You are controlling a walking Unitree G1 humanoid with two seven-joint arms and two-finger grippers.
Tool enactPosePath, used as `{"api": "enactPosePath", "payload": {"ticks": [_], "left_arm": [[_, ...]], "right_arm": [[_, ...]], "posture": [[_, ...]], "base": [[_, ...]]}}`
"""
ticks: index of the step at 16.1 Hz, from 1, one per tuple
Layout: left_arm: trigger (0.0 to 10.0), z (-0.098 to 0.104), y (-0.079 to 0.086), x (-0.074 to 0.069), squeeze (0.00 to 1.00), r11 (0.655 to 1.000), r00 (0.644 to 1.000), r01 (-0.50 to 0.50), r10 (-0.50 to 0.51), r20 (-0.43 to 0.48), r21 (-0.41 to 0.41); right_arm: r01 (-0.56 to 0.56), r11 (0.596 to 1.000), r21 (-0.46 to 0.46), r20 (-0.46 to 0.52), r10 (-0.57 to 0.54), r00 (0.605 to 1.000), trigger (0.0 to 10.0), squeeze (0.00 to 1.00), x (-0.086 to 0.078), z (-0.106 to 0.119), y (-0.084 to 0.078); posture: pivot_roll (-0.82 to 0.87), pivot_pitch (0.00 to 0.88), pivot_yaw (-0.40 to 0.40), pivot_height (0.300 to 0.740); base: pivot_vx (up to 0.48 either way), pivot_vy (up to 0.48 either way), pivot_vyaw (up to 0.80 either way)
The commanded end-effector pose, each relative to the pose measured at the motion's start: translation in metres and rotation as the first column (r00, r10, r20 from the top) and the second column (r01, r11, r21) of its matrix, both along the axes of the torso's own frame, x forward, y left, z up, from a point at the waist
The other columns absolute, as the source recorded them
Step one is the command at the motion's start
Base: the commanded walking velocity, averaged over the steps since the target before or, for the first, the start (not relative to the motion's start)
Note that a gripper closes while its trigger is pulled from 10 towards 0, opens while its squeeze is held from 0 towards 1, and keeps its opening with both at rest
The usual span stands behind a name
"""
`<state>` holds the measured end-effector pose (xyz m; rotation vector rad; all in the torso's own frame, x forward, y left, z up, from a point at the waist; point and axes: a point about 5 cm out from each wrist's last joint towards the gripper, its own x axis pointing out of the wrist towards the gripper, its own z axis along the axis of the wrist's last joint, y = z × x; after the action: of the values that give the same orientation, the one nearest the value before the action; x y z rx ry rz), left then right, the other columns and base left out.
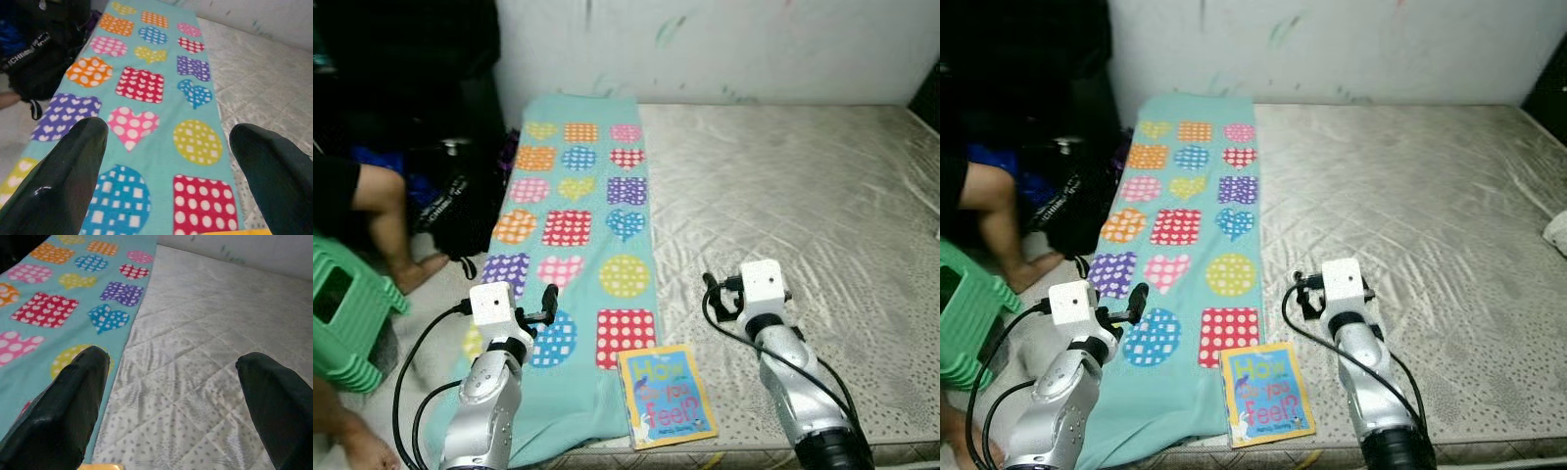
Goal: Clean up the room
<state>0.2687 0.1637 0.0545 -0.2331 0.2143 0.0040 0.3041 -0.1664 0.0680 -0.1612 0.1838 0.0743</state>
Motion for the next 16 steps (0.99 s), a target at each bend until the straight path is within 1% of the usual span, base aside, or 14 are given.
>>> {"api": "enactPosePath", "payload": {"ticks": [1, 4, 5, 6, 8, 16], "left_arm": [[10.0, 0.0063, -0.0024, 0.0004, 0.0, 1.0, 0.999, 0.025, -0.025, 0.032, 0.002], [10.0, 0.0083, -0.0052, -0.0008, 0.0, 0.999, 0.998, 0.036, -0.036, 0.048, -0.001], [10.0, 0.0092, -0.0061, -0.0013, 0.0, 1.0, 0.998, 0.025, -0.025, 0.049, -0.005], [10.0, 0.0082, -0.0068, -0.0015, 0.0, 1.0, 0.999, 0.029, -0.029, 0.038, 0.01], [10.0, 0.0078, -0.0066, -0.0017, 0.0, 0.999, 0.999, 0.031, -0.031, 0.035, 0.008], [10.0, 0.0081, -0.0068, -0.0018, 0.0, 0.999, 0.999, 0.038, -0.038, 0.033, 0.007]], "right_arm": [[0.006, 1.0, -0.007, -0.004, -0.006, 1.0, 10.0, 0.0, 0.0015, 0.0002, -0.0005], [-0.003, 1.0, -0.009, 0.0, 0.003, 1.0, 10.0, 0.0, 0.0006, -0.0005, 0.0017], [-0.006, 1.0, -0.007, 0.0, 0.006, 1.0, 10.0, 0.0, 0.0002, -0.0013, 0.0027], [-0.009, 1.0, -0.008, 0.0, 0.009, 1.0, 10.0, 0.0, 0.0001, -0.0014, 0.003], [-0.009, 1.0, -0.01, 0.0, 0.009, 1.0, 10.0, 0.0, 0.0007, -0.0013, 0.0029], [-0.014, 1.0, -0.018, 0.01, 0.015, 1.0, 10.0, 0.0, 0.0035, 0.0006, 0.0026]], "posture": [[-0.1, 0.0, -0.003, 0.74], [-0.1, 0.0, -0.004, 0.74], [-0.1, 0.0, -0.005, 0.74], [-0.1, 0.0, -0.005, 0.74], [-0.1, 0.0, -0.005, 0.74], [-0.09, 0.0, -0.006, 0.74]], "base": [[0.0, 0.0, -0.8], [0.0, 0.0, -0.77], [0.0, 0.0, -0.41], [0.0, 0.0, 0.0], [0.0, 0.0, 0.0], [-0.295, 0.0, 0.0]]}}
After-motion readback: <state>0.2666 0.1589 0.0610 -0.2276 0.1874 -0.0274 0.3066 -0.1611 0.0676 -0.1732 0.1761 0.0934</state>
